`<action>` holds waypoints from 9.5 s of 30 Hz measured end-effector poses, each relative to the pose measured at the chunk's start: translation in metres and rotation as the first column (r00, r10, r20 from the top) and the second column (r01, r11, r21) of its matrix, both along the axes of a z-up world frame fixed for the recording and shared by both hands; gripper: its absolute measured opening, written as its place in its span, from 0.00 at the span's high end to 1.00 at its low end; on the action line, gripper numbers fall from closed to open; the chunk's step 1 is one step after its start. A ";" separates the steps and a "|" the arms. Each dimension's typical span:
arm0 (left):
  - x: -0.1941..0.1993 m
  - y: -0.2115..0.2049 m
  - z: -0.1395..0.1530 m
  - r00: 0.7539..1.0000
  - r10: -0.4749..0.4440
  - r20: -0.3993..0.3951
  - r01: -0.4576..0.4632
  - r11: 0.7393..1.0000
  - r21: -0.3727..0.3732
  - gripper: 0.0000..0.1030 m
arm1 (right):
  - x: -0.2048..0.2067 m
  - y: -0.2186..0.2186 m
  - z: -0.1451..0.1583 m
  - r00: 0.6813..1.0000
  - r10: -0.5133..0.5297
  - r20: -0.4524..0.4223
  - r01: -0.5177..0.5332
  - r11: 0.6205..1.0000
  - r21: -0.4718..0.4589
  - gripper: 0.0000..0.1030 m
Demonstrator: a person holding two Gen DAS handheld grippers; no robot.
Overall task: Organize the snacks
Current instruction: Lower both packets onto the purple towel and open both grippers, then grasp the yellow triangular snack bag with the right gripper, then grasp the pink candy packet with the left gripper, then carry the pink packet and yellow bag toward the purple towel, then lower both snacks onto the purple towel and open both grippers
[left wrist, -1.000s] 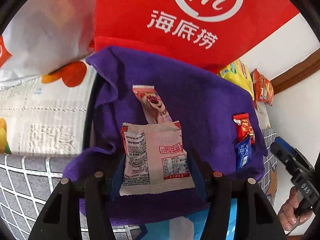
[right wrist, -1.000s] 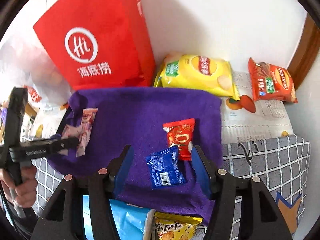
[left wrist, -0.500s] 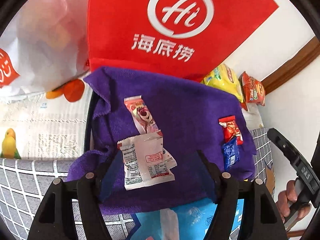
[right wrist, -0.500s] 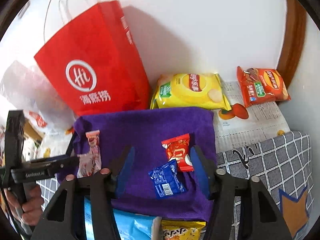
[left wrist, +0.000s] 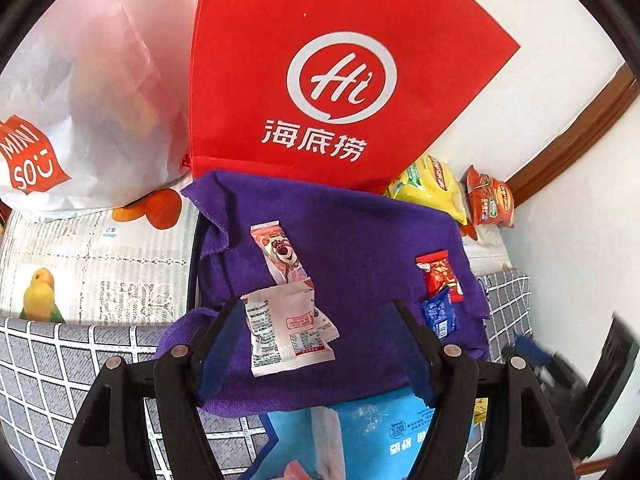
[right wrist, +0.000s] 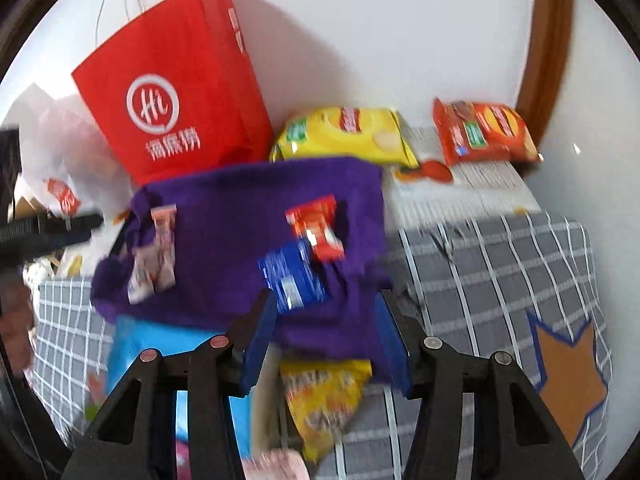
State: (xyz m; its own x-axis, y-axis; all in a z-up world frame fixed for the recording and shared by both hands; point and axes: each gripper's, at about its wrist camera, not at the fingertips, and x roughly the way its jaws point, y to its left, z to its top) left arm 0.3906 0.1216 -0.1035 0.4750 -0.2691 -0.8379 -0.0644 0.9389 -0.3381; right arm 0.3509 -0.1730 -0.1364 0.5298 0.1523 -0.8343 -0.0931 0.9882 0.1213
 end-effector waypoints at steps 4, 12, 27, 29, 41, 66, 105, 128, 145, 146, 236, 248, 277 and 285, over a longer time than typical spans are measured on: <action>-0.005 -0.006 0.007 1.000 -0.015 0.014 0.015 1.000 -0.020 0.32 | -0.031 -0.003 -0.010 1.000 -0.001 0.003 0.001 1.000 0.017 0.50; -0.015 -0.010 0.027 0.997 -0.037 0.065 0.039 0.999 -0.027 0.32 | -0.048 0.001 -0.041 0.999 -0.007 -0.049 0.009 1.000 0.026 0.70; -0.039 -0.039 0.055 0.983 -0.120 0.136 0.124 0.992 -0.021 0.32 | -0.139 -0.031 -0.004 1.000 -0.017 0.010 0.017 1.000 0.019 0.80; -0.044 -0.045 0.060 0.979 -0.141 0.147 0.143 0.990 -0.007 0.32 | -0.151 -0.027 -0.016 1.000 0.011 -0.016 -0.011 1.000 0.007 0.80; -0.056 -0.030 0.079 0.973 -0.100 0.207 0.105 0.994 -0.015 0.32 | -0.177 -0.013 -0.052 0.999 -0.020 0.044 0.020 1.000 -0.013 0.35; -0.119 -0.008 0.013 0.996 -0.049 0.077 0.034 0.982 0.186 0.32 | -0.162 -0.015 -0.077 0.997 -0.035 0.072 0.036 0.999 -0.013 0.52; -0.243 0.033 -0.048 0.993 -0.056 0.101 0.040 0.986 0.160 0.32 | -0.162 -0.019 -0.077 0.997 -0.038 0.064 0.036 0.999 0.021 0.51; -0.255 -0.007 -0.084 0.986 -0.083 0.142 0.027 0.933 0.360 0.66 | -0.162 -0.016 -0.077 0.998 -0.035 0.060 0.034 0.999 0.014 0.51; -0.259 0.002 -0.083 0.989 -0.023 0.147 -0.018 0.962 0.273 0.66 | -0.164 -0.031 -0.077 0.996 -0.051 0.067 0.041 0.989 0.140 0.52; -0.260 0.004 -0.082 0.990 -0.016 0.141 -0.021 0.967 0.256 0.66 | -0.164 -0.033 -0.077 0.997 -0.047 0.069 0.036 0.988 0.151 0.52; 0.015 0.022 -0.004 0.993 0.096 0.065 -0.097 0.995 0.022 0.66 | 0.107 0.083 -0.045 0.980 0.170 -0.105 -0.169 0.985 0.023 0.52; 0.030 -0.010 -0.036 1.000 0.025 -0.012 -0.025 1.000 0.005 0.66 | 0.099 0.079 -0.022 0.977 0.191 -0.090 -0.193 0.981 -0.007 0.29; 0.017 -0.023 -0.001 0.997 -0.027 0.067 0.027 1.000 0.007 0.42 | 0.062 0.061 0.050 0.979 0.145 0.146 -0.127 0.984 -0.126 0.30; 0.003 -0.022 0.027 0.991 -0.032 0.132 0.025 0.999 0.048 0.42 | 0.006 0.054 0.044 0.977 0.170 0.129 -0.161 0.984 -0.074 0.30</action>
